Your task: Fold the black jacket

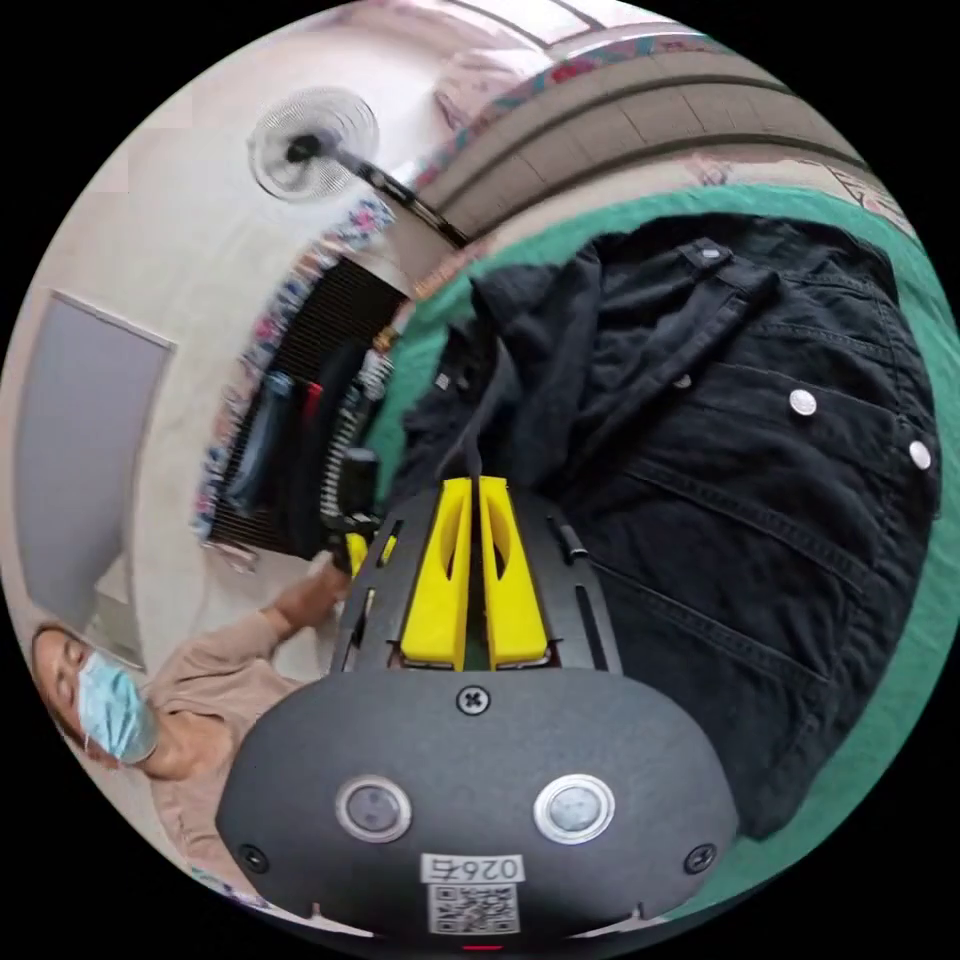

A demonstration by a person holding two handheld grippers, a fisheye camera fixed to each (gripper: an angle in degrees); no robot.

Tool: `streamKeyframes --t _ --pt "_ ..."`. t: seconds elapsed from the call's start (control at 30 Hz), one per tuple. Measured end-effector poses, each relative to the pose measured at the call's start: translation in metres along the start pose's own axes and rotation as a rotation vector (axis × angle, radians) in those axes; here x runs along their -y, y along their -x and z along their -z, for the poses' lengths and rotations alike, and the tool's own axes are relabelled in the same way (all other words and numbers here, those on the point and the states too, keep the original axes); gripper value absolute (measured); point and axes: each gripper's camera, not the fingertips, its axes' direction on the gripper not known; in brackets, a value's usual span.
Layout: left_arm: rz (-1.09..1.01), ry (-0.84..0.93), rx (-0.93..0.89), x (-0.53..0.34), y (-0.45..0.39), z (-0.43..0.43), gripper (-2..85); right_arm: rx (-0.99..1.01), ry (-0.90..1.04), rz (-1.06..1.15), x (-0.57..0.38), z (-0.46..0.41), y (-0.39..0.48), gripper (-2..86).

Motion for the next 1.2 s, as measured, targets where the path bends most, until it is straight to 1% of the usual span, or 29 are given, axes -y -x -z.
streamKeyframes --t 0.07,0.1,0.17,0.23,0.27,0.3,0.33,0.4,0.43,0.47,0.53,0.57,0.6,0.63,0.67,0.7,0.73,0.77,0.8,0.83,0.9,0.93,0.97,1.0,1.03,1.1,1.2 --pt "0.030 -0.042 -0.090 -0.004 0.005 -0.012 14.3 0.231 -0.156 0.034 -0.005 0.063 0.012 -1.1" --pt "0.034 -0.073 -0.142 -0.005 0.007 -0.022 16.4 0.283 -0.183 0.044 -0.006 0.074 0.015 -1.1" --pt "0.027 -0.131 -0.208 -0.006 0.007 -0.034 19.1 0.456 -0.276 0.060 -0.012 0.114 0.023 -1.0" --pt "-0.007 -0.292 -0.308 -0.005 0.005 -0.036 22.7 0.523 -0.314 0.055 -0.013 0.137 0.025 -1.0" --pt "-0.020 -0.344 -0.338 -0.004 0.004 -0.033 23.6 0.532 -0.327 0.048 -0.013 0.150 0.026 -0.9" --pt "-0.049 -0.434 -0.376 -0.004 0.002 -0.026 23.9 0.530 -0.333 0.046 -0.013 0.156 0.027 -0.9" --pt "-0.068 -0.517 -0.380 -0.002 -0.001 -0.017 24.1 0.522 -0.347 0.041 -0.013 0.168 0.029 -0.9" --pt "-0.064 -0.617 -0.336 0.006 -0.004 -0.004 23.8 0.529 -0.372 0.042 -0.015 0.182 0.031 -0.9" --pt "-0.072 -0.646 -0.313 0.017 -0.008 0.002 23.2 0.550 -0.381 0.051 -0.014 0.187 0.033 -0.9" --pt "-0.095 -0.642 -0.310 0.024 -0.012 0.005 19.8 0.576 -0.377 0.065 -0.013 0.189 0.036 -0.9" --pt "-0.229 -0.545 -0.329 0.052 -0.047 0.014 5.7 0.588 -0.354 0.078 -0.011 0.188 0.040 -0.9" --pt "-0.266 -0.520 -0.288 0.056 -0.059 0.016 2.0 0.547 -0.293 0.070 -0.008 0.185 0.041 -0.9" --pt "-0.309 -0.449 -0.145 0.061 -0.083 0.016 1.5 0.508 -0.246 0.062 -0.006 0.182 0.041 -1.0" --pt "-0.322 -0.341 0.039 0.064 -0.102 0.013 1.4 0.413 -0.135 0.055 -0.002 0.175 0.042 -1.0" --pt "-0.323 -0.282 0.130 0.064 -0.108 0.010 1.6 0.310 0.007 0.047 0.003 0.162 0.042 -0.9" --pt "-0.291 -0.184 0.295 0.061 -0.114 0.006 3.0 0.249 0.075 0.046 0.004 0.155 0.043 -0.9" --pt "-0.239 -0.123 0.407 0.055 -0.113 0.007 5.5 0.114 0.170 0.041 0.002 0.142 0.044 -0.8" --pt "-0.212 -0.105 0.440 0.052 -0.111 0.010 6.5 -0.013 0.228 0.030 -0.002 0.132 0.045 -0.5" --pt "-0.160 -0.105 0.464 0.046 -0.106 0.021 8.4 -0.063 0.238 0.025 -0.004 0.128 0.045 -0.3" --pt "-0.114 -0.156 0.455 0.041 -0.104 0.037 8.6 -0.113 0.234 0.023 -0.007 0.123 0.045 0.3" --pt "-0.071 -0.260 0.422 0.042 -0.105 0.061 8.5 -0.066 0.188 0.027 -0.008 0.120 0.041 1.2" --pt "-0.063 -0.306 0.435 0.050 -0.109 0.072 8.5 -0.012 0.152 0.023 -0.008 0.116 0.034 1.5" --pt "-0.058 -0.320 0.458 0.055 -0.111 0.075 8.6 0.027 0.114 0.007 -0.006 0.110 0.024 1.6" --pt "-0.045 -0.331 0.528 0.069 -0.115 0.080 9.5 0.040 0.095 -0.003 -0.005 0.105 0.019 1.6" --pt "-0.023 -0.333 0.602 0.085 -0.116 0.083 11.1 0.059 0.074 -0.021 -0.003 0.093 0.009 1.6" --pt "-0.004 -0.326 0.685 0.113 -0.116 0.085 13.7 0.073 0.066 -0.037 0.001 0.069 -0.004 1.4" --pt "0.062 -0.276 0.782 0.164 -0.107 0.085 14.3 0.059 0.079 -0.046 0.008 0.025 -0.019 0.4"
